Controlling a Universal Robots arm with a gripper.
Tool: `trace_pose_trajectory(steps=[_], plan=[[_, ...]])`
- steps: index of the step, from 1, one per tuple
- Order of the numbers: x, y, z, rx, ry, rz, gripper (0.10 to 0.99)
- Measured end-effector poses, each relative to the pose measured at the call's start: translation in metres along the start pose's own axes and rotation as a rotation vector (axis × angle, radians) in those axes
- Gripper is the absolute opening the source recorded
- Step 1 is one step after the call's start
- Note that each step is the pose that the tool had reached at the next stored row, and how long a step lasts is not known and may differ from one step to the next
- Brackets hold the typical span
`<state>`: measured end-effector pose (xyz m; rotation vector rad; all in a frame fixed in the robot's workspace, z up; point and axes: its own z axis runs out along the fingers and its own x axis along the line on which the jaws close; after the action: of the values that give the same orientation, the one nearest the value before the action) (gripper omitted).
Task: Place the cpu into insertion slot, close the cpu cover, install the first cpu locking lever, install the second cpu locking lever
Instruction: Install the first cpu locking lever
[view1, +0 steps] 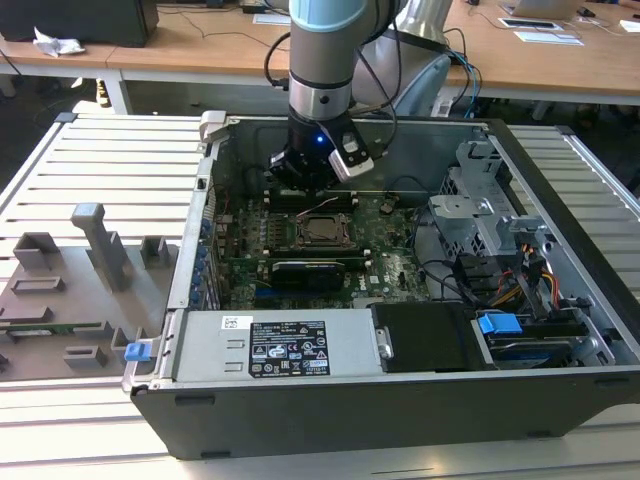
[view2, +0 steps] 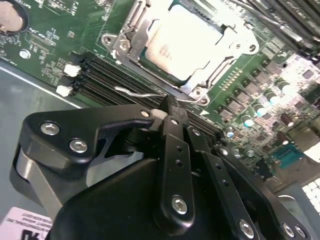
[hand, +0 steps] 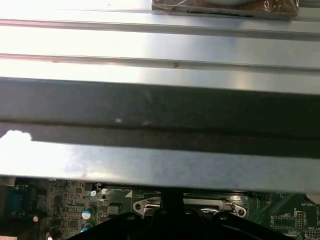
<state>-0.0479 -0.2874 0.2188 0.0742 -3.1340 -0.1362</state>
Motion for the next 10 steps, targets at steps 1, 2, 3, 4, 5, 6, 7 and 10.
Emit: trace_pose_trajectory(steps=[1, 2, 3, 4, 5, 6, 7, 10], plan=[[-0.0028, 0.0004, 0.0007, 0.0, 0.0, 0.0, 0.106], [-0.0045, 0.0005, 0.0011, 0.0, -0.0001, 0.0, 0.106], [-0.0065, 0.0004, 0.0015, 0.0, -0.0001, 0.0, 0.106], [-0.0093, 0.0002, 0.0021, 0.0, 0.0, 0.0, 0.106], [-0.0115, 0.0001, 0.0026, 0.0, 0.0001, 0.0, 0.106], [-0.0137, -0.0001, 0.0031, 0.0, 0.0002, 0.0, 0.106], [-0.016, -0.0002, 0.0036, 0.0, 0.0002, 0.0, 0.106], [-0.0269, -0.001, 0.0064, 0.0, 0.0, 0.0, 0.106]])
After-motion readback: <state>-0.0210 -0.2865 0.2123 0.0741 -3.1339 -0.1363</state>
